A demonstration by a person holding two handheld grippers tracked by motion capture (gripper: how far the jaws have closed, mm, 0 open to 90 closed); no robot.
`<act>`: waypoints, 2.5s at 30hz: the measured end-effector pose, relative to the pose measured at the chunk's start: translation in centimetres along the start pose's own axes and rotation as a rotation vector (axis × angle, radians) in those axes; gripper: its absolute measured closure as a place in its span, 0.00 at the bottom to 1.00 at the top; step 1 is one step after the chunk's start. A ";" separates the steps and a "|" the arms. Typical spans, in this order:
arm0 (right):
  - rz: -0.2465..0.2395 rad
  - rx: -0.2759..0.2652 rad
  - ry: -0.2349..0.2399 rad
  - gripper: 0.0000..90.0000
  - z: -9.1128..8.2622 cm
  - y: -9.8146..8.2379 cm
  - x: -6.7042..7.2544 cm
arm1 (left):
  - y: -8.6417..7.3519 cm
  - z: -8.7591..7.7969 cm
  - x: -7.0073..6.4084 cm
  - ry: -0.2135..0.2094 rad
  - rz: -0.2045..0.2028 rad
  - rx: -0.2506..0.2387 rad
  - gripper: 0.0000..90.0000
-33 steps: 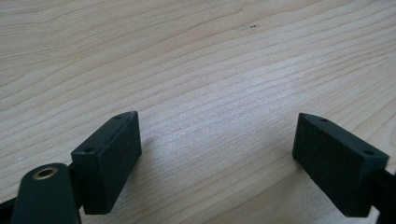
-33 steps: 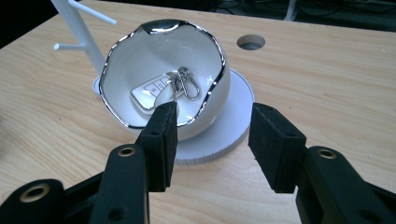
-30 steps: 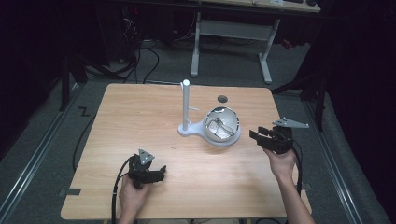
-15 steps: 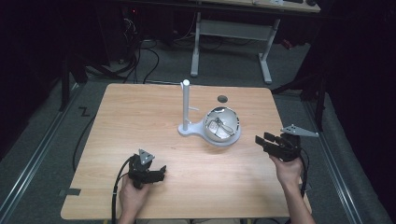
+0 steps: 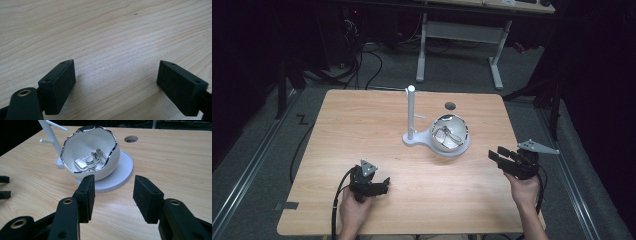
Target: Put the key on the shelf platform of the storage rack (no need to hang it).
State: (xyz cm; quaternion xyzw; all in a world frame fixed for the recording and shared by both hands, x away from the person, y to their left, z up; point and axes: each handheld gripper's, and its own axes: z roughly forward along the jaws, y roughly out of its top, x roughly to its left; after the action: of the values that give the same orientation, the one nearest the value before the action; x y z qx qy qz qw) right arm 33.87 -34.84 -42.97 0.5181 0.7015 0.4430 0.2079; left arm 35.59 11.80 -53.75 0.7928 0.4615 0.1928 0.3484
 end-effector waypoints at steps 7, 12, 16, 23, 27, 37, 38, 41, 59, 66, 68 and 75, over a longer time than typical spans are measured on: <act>0.012 -0.006 0.008 0.59 -0.4 -0.9 0.1 | 0.0 0.0 0.0 0.000 0.000 0.000 0.18; 0.017 -0.010 0.013 0.59 -0.6 -1.6 0.2 | 0.0 0.0 0.0 0.000 0.000 0.000 0.18; 0.021 -0.014 0.020 0.59 -0.7 -2.0 0.3 | 0.0 0.0 0.0 0.000 0.000 0.000 0.18; 0.033 -0.013 0.031 0.59 -0.6 -2.9 0.6 | 0.0 0.0 0.0 0.001 0.001 0.000 0.18; 0.038 -0.013 0.042 0.59 -0.4 -3.4 0.7 | 0.0 0.0 0.0 0.001 0.001 0.000 0.18; 0.049 0.003 0.054 0.59 0.1 -4.2 1.1 | 0.0 0.0 0.0 0.001 0.001 0.000 0.18; 0.049 0.003 0.057 0.59 0.1 -4.3 1.2 | 0.0 0.0 0.0 0.001 0.001 0.000 0.18; 0.045 0.006 0.060 0.59 0.3 -4.4 1.3 | 0.0 0.0 0.0 0.001 0.001 0.000 0.18; 0.059 0.021 0.073 0.59 1.6 -5.5 1.9 | 0.0 0.0 0.0 0.001 0.001 0.000 0.18; 0.056 0.032 0.081 0.59 2.2 -5.8 2.2 | 0.0 0.0 0.0 0.001 0.001 0.000 0.18; 0.054 0.038 0.080 0.59 2.4 -5.9 2.3 | 0.0 0.0 0.0 0.001 0.001 0.000 0.18; 0.054 0.049 0.083 0.59 3.0 -6.2 2.4 | 0.0 0.0 0.0 0.001 0.002 0.000 0.17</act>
State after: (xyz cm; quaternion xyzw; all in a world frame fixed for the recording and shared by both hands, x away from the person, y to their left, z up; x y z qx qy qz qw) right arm 31.84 -31.85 -49.37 0.5230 0.7058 0.4524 0.1538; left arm 35.60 11.80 -53.75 0.7931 0.4610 0.1935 0.3479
